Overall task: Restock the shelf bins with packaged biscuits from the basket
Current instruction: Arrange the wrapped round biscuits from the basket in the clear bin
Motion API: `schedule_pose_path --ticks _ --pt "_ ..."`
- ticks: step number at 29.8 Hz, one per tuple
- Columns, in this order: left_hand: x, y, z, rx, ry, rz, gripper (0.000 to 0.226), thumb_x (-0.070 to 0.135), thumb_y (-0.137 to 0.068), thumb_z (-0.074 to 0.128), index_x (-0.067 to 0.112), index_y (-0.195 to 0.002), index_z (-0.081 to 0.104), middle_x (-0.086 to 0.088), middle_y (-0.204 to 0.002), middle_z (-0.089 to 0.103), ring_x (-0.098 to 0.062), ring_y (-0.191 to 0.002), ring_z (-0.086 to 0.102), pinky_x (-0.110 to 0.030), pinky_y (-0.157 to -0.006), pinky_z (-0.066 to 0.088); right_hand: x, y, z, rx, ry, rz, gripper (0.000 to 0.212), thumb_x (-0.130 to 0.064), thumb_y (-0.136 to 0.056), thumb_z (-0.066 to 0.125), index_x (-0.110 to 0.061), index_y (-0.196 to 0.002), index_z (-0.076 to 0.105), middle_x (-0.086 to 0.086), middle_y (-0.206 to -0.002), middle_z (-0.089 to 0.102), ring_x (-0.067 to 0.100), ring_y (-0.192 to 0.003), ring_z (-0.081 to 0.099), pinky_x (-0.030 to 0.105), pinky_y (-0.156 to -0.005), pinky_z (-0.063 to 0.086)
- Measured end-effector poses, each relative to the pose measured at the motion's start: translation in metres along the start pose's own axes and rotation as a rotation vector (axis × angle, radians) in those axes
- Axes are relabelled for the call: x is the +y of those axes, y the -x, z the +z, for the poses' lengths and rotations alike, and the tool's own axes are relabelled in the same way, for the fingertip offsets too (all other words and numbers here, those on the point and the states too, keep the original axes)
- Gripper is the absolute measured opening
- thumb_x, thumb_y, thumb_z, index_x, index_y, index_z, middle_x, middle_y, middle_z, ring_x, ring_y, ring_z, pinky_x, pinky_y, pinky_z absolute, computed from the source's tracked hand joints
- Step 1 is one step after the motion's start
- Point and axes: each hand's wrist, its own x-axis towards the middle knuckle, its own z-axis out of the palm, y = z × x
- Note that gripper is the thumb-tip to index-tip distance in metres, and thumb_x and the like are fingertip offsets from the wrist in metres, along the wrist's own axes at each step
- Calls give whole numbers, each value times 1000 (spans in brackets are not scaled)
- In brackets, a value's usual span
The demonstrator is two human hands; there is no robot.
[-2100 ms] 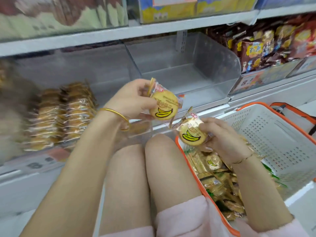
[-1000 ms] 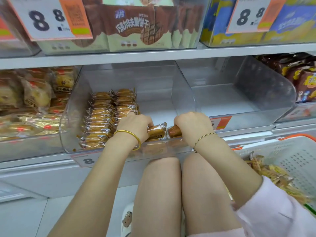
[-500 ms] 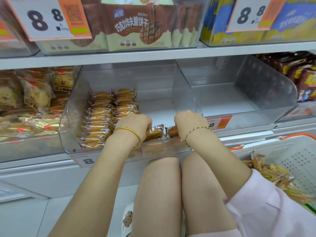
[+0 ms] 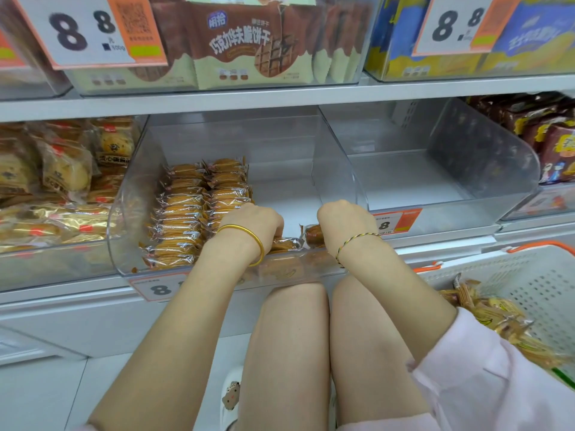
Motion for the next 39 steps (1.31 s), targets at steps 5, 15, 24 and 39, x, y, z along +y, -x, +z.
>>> schedule_pose_path --ticks 5,15,24,39 --pt "-3 -1 2 -13 31 -2 42 0 -89 51 25 -122 58 -2 -119 61 -25 -109 55 -33 -86 47 4 -5 4 -29 44 -45 31 9 -84 48 -5 -109 59 15 -114 59 35 -106 59 34 -75 43" --pt "3 -3 1 -95 15 11 40 5 -89 43 21 -121 60 -6 -120 59 -28 -113 50 -36 -88 46 13 -21 16 -99 68 -160 42 5 -84 51 -12 -121 58 10 -120 59 31 -109 57 33 -78 46" --pt "7 -3 8 35 88 -32 44 4 -92 38 22 -130 52 -7 -121 58 -27 -119 41 -33 -87 40 13 -18 12 -82 16 -129 43 3 -83 59 -12 -123 55 12 -119 58 32 -114 52 35 -82 47" --pt "19 -5 9 63 175 38 34 7 -91 50 28 -114 63 1 -119 63 -24 -113 55 -34 -93 44 11 -15 8 -70 0 -130 38 6 -83 49 -13 -113 61 11 -115 58 32 -103 59 31 -72 42"
